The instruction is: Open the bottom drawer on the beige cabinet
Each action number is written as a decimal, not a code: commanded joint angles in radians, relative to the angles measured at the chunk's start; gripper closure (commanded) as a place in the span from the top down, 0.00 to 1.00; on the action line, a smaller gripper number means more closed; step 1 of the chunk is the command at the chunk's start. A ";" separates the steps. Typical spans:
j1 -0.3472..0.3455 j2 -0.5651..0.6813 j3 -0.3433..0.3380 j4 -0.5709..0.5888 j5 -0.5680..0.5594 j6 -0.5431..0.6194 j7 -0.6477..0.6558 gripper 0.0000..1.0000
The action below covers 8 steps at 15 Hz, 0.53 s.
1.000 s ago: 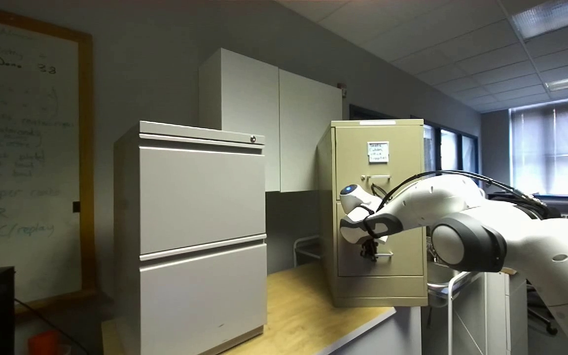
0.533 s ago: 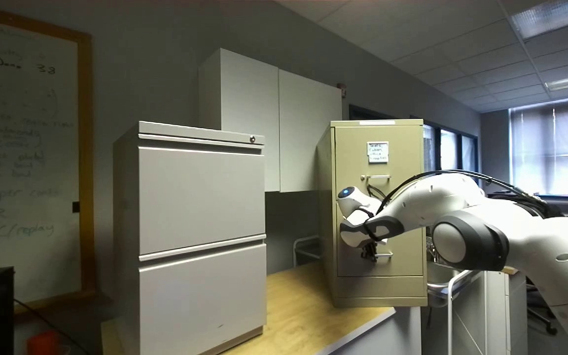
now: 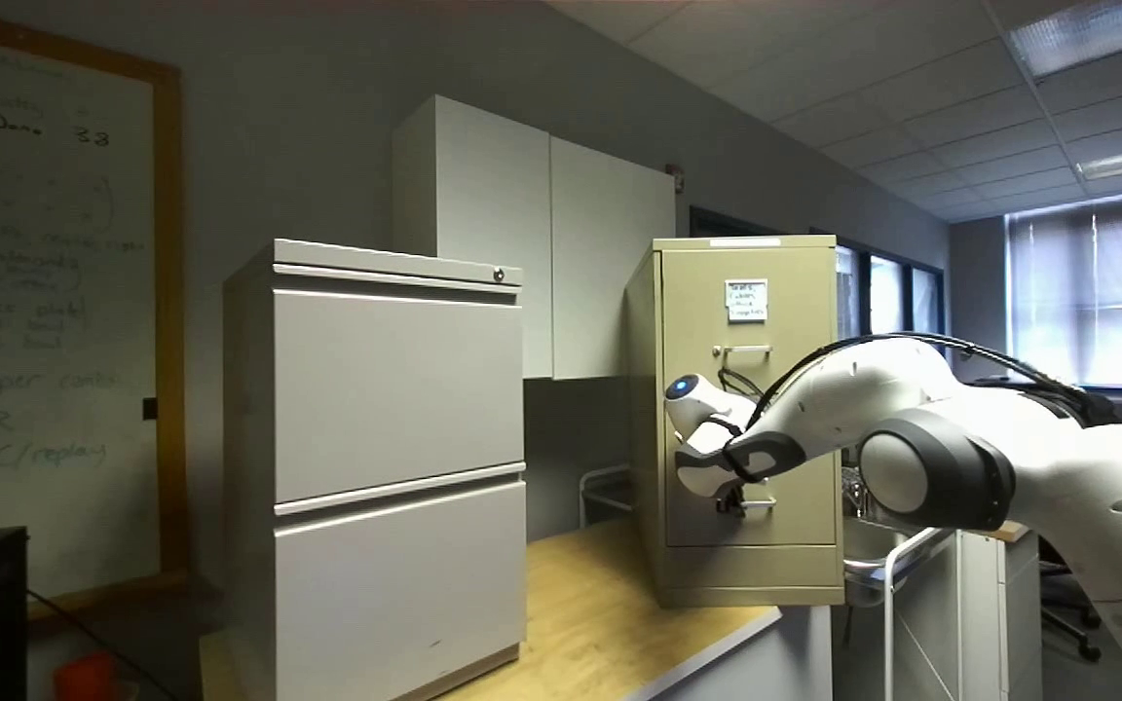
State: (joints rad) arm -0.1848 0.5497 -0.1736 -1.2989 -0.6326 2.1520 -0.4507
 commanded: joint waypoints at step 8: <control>0.041 -0.140 0.051 -0.282 -0.035 0.024 -0.071 0.04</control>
State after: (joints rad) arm -0.1813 0.4883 -0.1709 -1.4039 -0.6912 2.2138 -0.5065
